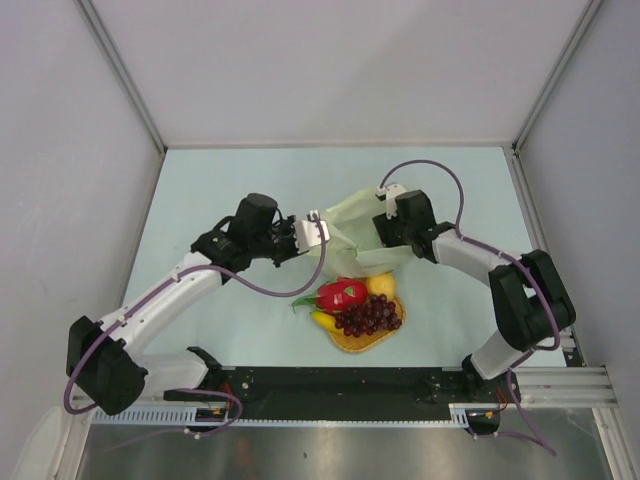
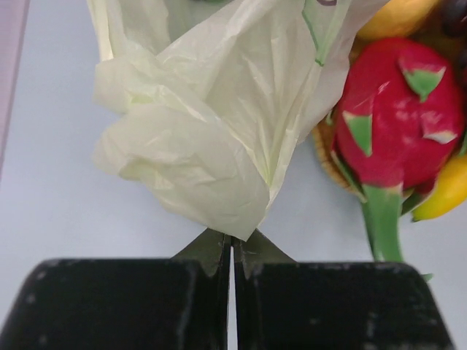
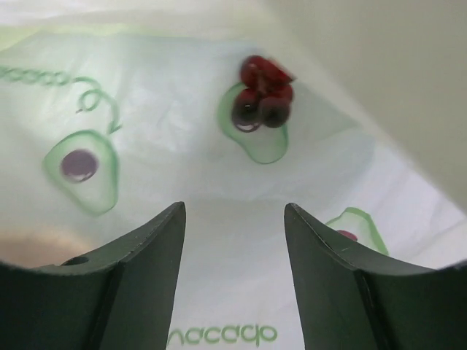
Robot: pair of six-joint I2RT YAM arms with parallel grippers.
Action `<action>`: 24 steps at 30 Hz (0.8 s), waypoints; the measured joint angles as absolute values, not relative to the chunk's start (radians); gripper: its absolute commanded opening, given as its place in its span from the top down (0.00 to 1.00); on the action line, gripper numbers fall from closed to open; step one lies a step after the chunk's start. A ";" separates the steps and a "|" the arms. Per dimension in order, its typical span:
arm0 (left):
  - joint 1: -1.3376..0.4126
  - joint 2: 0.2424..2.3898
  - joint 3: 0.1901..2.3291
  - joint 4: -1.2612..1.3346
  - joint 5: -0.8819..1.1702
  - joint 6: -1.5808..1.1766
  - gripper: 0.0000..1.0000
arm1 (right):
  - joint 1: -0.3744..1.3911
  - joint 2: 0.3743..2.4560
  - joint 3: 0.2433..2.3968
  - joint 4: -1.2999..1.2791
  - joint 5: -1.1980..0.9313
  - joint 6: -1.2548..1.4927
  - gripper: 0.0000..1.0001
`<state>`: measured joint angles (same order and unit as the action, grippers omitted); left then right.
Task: Take the fake fruits out of the plastic bag
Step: Adjust the plastic bag at the center of the board.
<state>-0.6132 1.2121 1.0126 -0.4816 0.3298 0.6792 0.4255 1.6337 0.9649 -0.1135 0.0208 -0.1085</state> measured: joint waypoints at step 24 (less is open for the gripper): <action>-0.626 1.225 0.888 -0.571 0.138 0.970 1.00 | 0.377 1.402 0.778 0.080 0.062 -0.117 0.39</action>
<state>-0.6262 1.2247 0.8875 -0.5709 0.1375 0.9703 0.3767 1.4021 0.7776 0.0799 0.0620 -0.1165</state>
